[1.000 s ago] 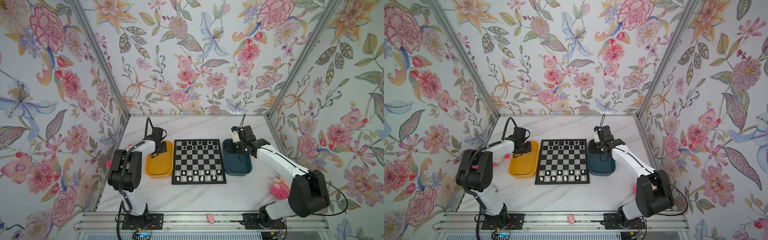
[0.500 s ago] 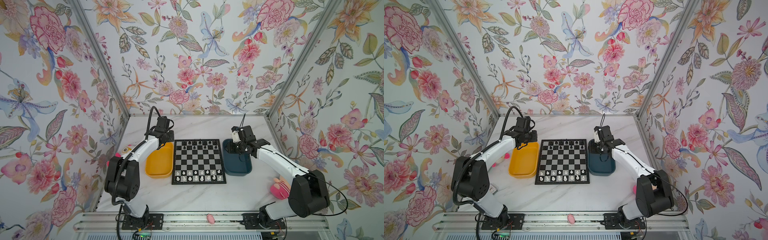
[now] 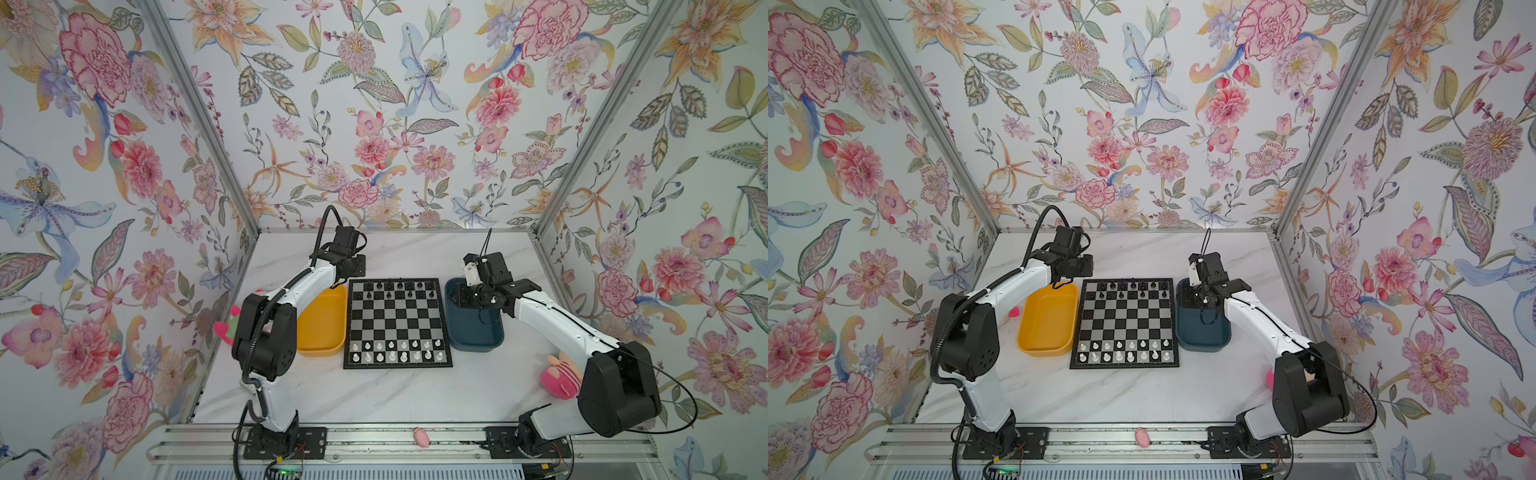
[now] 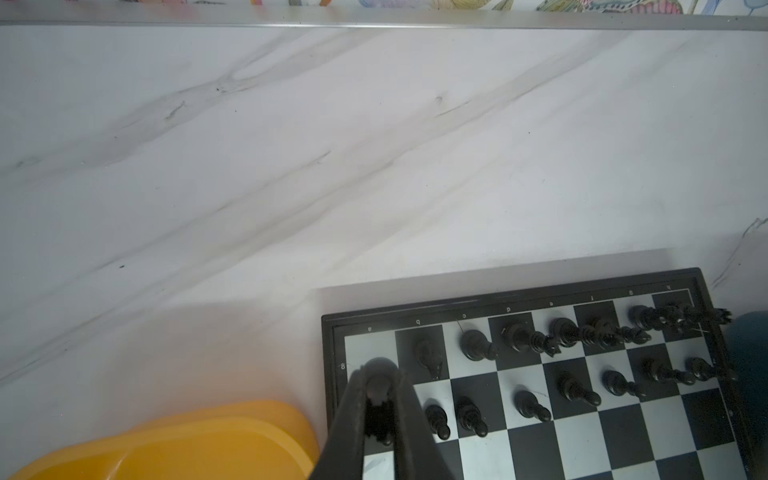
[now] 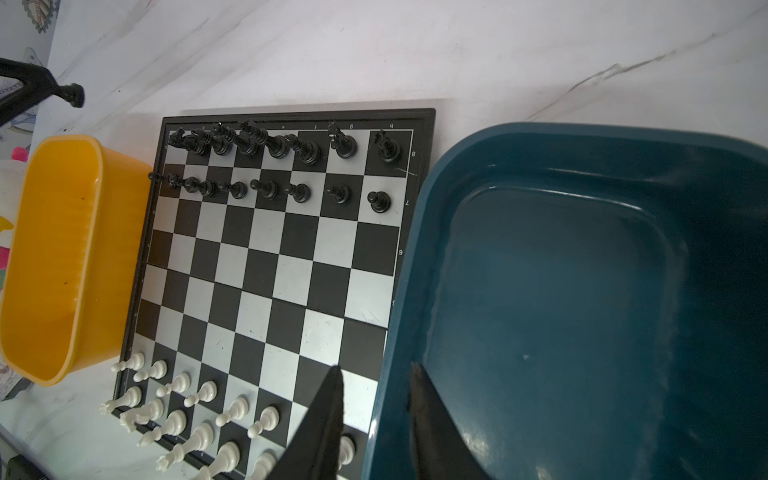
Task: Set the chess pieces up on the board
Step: 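Lift the black piece and carry it with the left gripper over the board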
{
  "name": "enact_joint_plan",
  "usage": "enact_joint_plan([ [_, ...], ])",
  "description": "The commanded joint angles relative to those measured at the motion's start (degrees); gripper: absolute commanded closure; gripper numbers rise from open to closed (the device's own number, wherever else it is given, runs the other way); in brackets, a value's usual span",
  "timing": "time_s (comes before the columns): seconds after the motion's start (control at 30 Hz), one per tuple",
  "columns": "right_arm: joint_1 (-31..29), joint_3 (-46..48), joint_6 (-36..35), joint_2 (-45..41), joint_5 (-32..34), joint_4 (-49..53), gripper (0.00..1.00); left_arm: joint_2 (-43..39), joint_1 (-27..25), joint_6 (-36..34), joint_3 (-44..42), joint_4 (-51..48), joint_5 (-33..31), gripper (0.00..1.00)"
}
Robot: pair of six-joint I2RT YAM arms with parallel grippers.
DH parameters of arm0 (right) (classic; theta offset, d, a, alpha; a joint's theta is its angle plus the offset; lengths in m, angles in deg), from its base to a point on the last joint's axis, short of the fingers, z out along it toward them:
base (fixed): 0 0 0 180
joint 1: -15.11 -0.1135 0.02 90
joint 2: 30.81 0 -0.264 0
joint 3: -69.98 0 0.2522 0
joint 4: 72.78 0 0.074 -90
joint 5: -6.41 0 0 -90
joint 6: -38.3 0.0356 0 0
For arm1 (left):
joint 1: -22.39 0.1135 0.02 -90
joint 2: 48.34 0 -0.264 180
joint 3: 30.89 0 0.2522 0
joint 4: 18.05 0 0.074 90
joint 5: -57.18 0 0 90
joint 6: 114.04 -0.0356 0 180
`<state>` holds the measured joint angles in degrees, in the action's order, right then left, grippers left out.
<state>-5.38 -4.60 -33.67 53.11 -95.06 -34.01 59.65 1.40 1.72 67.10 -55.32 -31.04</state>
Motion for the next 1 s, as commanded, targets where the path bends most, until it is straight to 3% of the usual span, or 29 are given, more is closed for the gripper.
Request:
enact_joint_plan([
  [0.0, 0.6, 1.1, 0.6, -1.2, 0.7, 1.0, 0.7, 1.9, -0.3, -1.4, 1.9, -1.7, 1.2, 0.91],
  [0.97, 0.8, 1.8, 0.8, -0.1, 0.4, 0.8, 0.71, 9.4, -0.4, -2.3, 3.7, -3.7, -0.2, 0.91],
])
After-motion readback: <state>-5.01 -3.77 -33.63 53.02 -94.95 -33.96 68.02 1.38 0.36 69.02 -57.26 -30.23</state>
